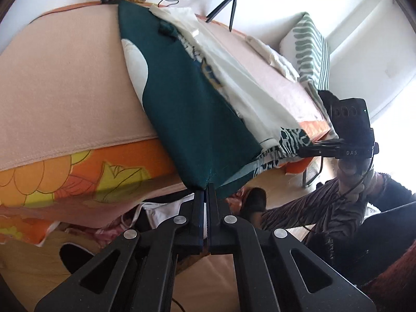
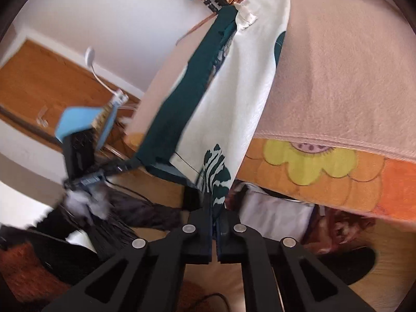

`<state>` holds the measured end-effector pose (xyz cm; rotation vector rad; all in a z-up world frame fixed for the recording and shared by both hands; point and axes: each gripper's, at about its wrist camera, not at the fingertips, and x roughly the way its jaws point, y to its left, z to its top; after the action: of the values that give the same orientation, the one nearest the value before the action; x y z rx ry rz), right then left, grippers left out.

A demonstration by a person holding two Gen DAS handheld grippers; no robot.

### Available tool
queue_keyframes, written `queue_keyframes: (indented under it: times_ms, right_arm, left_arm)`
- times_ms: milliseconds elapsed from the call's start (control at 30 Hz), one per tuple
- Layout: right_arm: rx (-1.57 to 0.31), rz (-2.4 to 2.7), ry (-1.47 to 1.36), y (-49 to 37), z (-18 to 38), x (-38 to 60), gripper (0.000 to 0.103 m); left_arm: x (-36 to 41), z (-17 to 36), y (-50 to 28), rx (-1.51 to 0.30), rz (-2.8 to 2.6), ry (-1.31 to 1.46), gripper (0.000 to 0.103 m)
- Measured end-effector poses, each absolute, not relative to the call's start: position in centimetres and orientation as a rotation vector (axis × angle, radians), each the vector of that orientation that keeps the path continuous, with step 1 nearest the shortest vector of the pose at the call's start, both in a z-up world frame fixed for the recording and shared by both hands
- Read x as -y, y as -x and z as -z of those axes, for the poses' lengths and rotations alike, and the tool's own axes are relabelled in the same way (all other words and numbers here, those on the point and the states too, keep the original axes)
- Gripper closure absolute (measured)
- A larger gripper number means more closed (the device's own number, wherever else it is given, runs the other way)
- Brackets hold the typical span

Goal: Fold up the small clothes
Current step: 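Lift the hem with both tools and fold it toward the collar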

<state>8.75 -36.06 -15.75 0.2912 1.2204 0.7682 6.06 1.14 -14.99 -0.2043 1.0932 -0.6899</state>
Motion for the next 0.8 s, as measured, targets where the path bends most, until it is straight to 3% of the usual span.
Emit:
queue_keyframes:
  times_ms: [33,67,100,133,167,233,367,467,500,533,600,700,800]
  right_arm:
    - [-1.23,-0.78,-0.28,-8.8,15.9,36.0,0.097]
    - [-1.239,-0.786,-0.277,-9.0,15.9,36.0,0.09]
    - [-1.244,-0.785,-0.272,-9.2,15.8,36.2,0.057]
    - [-1.218,-0.782,-0.279,-9.2,15.5,36.6,0.047]
    - [-1.191,-0.782,-0.288,-9.3,15.2,36.9,0.042]
    - [-1.185,-0.774,-0.325,-9.9,15.2,37.7,0.042]
    - [-1.218,-0.768,-0.39,-11.0,16.3,38.3,0.044]
    - [-1.232,-0.795,-0.431,-11.1,16.4,38.5,0.065]
    - [-1.239,-0.801,-0.445,-11.1,16.4,38.3,0.067]
    - [-1.248,-0.803,-0.443,-11.1,16.6,38.1,0.068]
    - [-1.266,-0.813,-0.423,-11.0,16.7,37.4,0.081]
    - [-1.269,-0.845,-0.415,-10.9,16.4,36.4,0.101]
    - [-1.236,-0.85,-0.445,-11.1,15.7,36.5,0.103]
  left_arm:
    - [-1.2,15.3,-6.3,-1.109,0.69,0.22,0.099]
    - [-1.0,15.5,-6.5,-1.118,0.688,0.22,0.094]
    - [-0.9,15.5,-6.5,-1.125,0.69,0.213,0.089]
    - [-0.9,15.4,-6.4,-1.117,0.702,0.21,0.087]
    - [-0.9,15.3,-6.2,-1.111,0.706,0.205,0.085]
    - [-1.2,15.3,-6.5,-1.108,0.695,0.221,0.069]
    - [-1.3,16.2,-7.3,-1.153,0.697,0.278,0.064]
    - [-0.6,16.4,-7.6,-1.164,0.717,0.285,0.067]
    - [-0.4,16.4,-7.7,-1.165,0.724,0.289,0.07]
    - [-0.4,16.3,-7.6,-1.158,0.735,0.296,0.086]
    - [-0.1,16.3,-7.6,-1.148,0.75,0.287,0.101]
    - [0.1,15.8,-7.5,-1.122,0.752,0.277,0.102]
    - [-0.3,14.8,-7.7,-1.089,0.763,0.321,0.102]
